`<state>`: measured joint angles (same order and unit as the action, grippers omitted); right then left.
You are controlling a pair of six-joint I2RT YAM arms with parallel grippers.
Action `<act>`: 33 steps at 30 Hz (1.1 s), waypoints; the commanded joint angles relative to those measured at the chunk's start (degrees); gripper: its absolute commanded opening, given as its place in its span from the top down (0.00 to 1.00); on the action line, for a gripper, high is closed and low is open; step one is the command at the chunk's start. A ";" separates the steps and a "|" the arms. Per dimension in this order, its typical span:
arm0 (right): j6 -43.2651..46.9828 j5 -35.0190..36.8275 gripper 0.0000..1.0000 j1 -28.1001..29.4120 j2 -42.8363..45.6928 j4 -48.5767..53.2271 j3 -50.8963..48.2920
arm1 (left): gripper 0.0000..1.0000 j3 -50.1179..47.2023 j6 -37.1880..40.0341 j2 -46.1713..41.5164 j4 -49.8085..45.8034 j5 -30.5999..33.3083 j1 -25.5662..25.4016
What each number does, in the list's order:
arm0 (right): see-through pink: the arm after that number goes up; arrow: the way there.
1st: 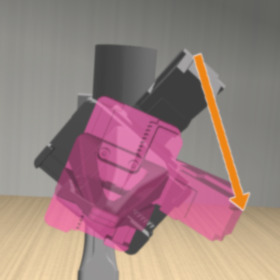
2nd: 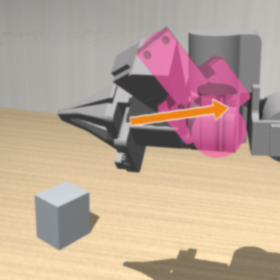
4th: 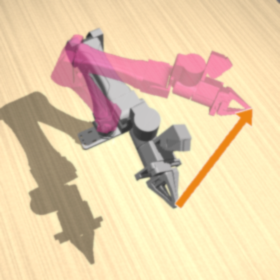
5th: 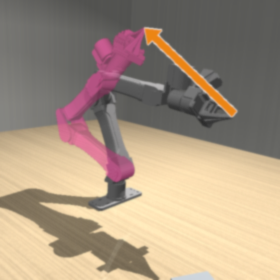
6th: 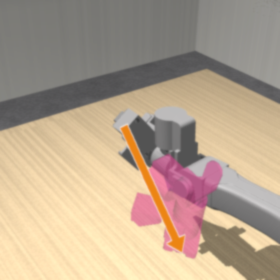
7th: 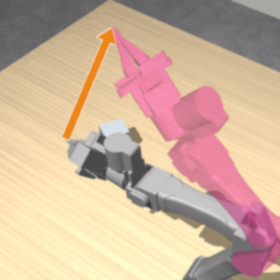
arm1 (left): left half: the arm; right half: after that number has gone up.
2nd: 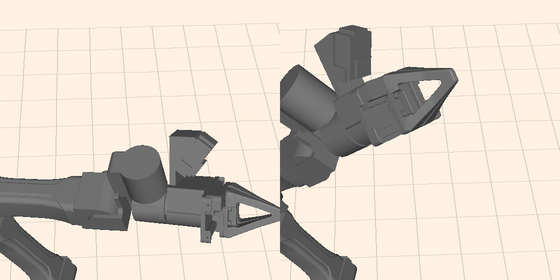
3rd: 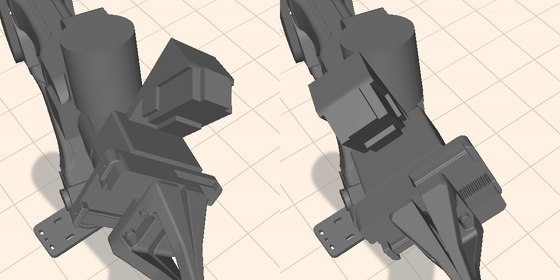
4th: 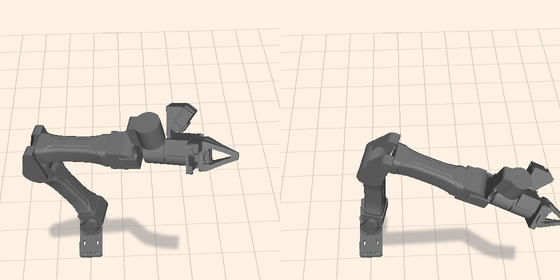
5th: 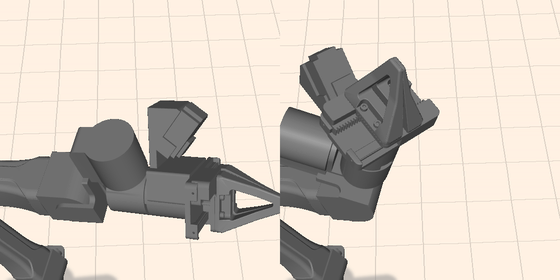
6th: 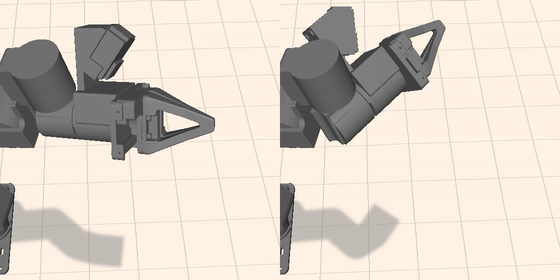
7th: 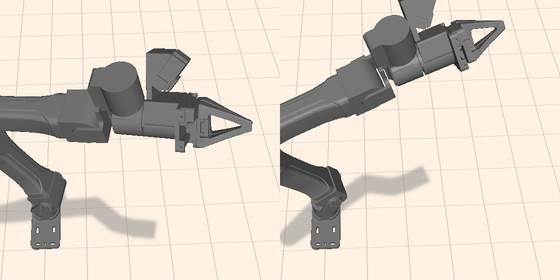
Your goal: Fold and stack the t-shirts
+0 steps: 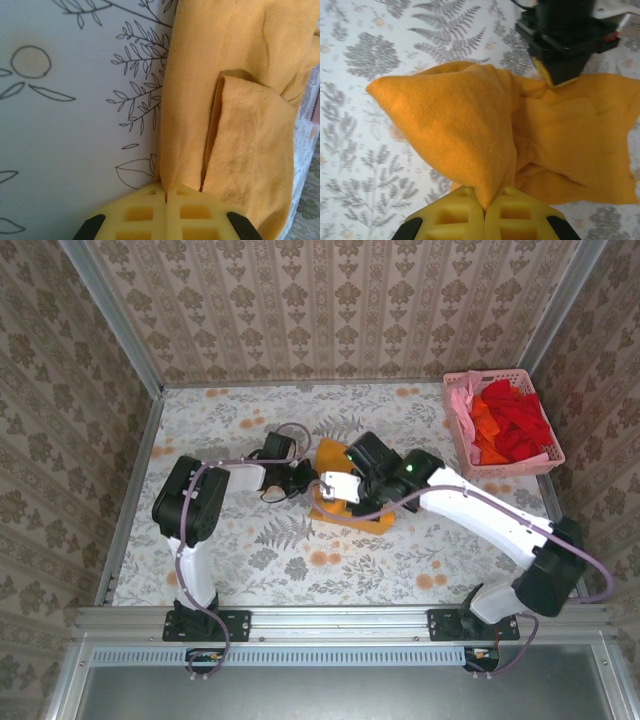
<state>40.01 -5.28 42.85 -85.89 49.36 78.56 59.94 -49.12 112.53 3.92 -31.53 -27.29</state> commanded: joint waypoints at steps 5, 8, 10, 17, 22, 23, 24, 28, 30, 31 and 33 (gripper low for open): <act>11.41 -1.21 1.00 -6.46 -14.67 12.70 17.08 | 1.00 -6.45 -2.97 3.42 0.98 -2.74 0.46; 12.34 -2.07 1.00 -8.85 -20.37 14.00 23.60 | 1.00 -7.15 -2.22 4.01 1.19 -3.18 0.83; 12.95 -2.32 1.00 -9.92 -23.46 14.00 26.85 | 1.00 -7.34 -1.92 4.27 1.09 -3.44 0.88; 14.21 1.86 1.00 -10.77 -32.40 13.57 36.57 | 1.00 -6.95 -0.69 5.81 -1.13 -2.71 2.90; 14.05 2.25 1.00 -10.95 -35.58 11.37 40.28 | 1.00 -6.50 0.68 7.15 -1.79 -3.20 3.47; 13.99 2.77 1.00 -10.95 -35.97 10.79 40.73 | 1.00 -6.27 0.99 7.42 -1.98 -3.49 3.56; 13.81 3.64 1.00 -10.95 -36.71 10.35 41.30 | 1.00 -6.20 1.22 7.66 -2.34 -3.54 3.64; 12.56 6.76 1.00 -11.43 -39.09 8.57 43.74 | 1.00 -6.19 2.15 7.57 -3.26 -3.19 3.82; 12.38 7.96 1.00 -11.69 -40.07 7.93 44.43 | 1.00 -6.13 2.45 7.70 -3.53 -3.18 4.01; 12.23 8.26 1.00 -11.90 -40.63 7.62 44.71 | 1.00 -6.14 2.54 7.70 -3.51 -3.19 4.07; 11.64 8.65 1.00 -12.17 -41.60 7.67 45.50 | 1.00 -6.26 2.45 7.66 -3.43 -3.10 4.25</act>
<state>52.31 0.27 31.46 -125.75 58.65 121.56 56.73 -49.47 114.80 11.94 -41.89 -24.01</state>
